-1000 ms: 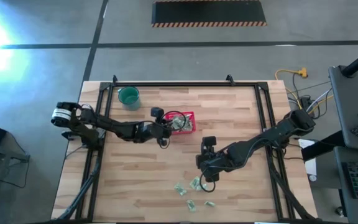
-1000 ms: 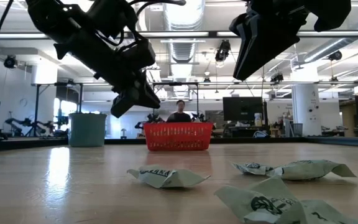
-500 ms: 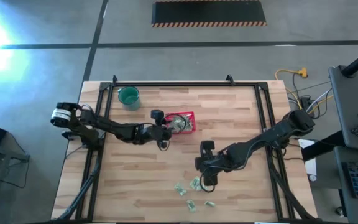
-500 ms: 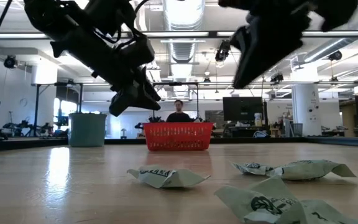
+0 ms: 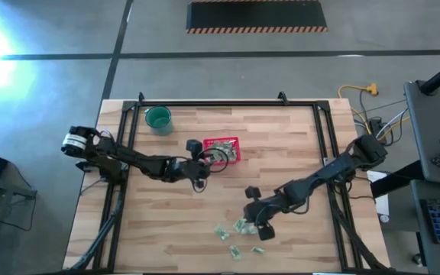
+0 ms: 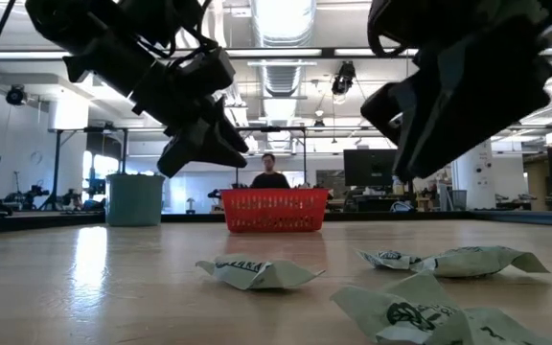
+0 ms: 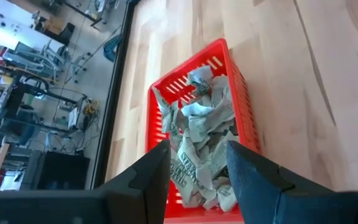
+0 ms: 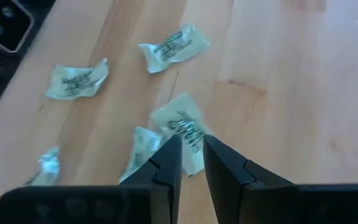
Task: Pick and place items into bin
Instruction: Put the stevia packet into the red bin
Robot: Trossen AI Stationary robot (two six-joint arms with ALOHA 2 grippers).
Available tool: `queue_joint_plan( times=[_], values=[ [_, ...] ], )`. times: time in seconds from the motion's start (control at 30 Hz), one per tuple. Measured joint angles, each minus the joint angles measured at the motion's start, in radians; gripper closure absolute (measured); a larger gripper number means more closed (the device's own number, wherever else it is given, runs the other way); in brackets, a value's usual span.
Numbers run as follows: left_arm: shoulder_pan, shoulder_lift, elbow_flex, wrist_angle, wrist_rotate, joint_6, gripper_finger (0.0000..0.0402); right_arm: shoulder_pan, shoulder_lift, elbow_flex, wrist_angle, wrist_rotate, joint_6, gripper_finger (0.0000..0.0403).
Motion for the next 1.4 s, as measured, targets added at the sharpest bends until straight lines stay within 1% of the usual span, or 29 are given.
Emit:
queue_joint_plan(
  times=[0.17,0.27,0.5,0.67,0.83,1.1,1.4],
  values=[
    [-0.003,0.0,0.0,-0.031,-0.001,-0.002,0.0262,0.0,0.0,-0.08,0.182,0.001,-0.052,0.0345],
    [-0.005,0.0,0.0,-0.051,0.0,-0.01,0.0262,0.0,0.0,-0.124,0.302,0.001,-0.091,0.0334],
    [-0.005,-0.001,0.0,-0.075,-0.001,-0.026,0.0262,0.0,0.001,-0.165,0.391,0.001,-0.097,0.0289],
    [-0.005,-0.001,0.0,-0.077,-0.001,-0.027,0.0262,-0.001,0.06,-0.175,0.456,0.001,-0.08,0.0264],
    [-0.005,-0.006,0.0,-0.092,-0.001,-0.028,0.0262,-0.009,0.123,-0.161,0.454,0.0,-0.081,0.0252],
    [-0.007,-0.038,-0.001,-0.121,-0.003,-0.055,0.0262,-0.023,0.125,-0.162,0.443,-0.002,-0.051,0.0246],
    [-0.014,-0.049,-0.002,-0.13,-0.002,-0.078,0.0262,-0.03,0.163,-0.162,0.448,-0.009,-0.026,0.0247]
  ],
)
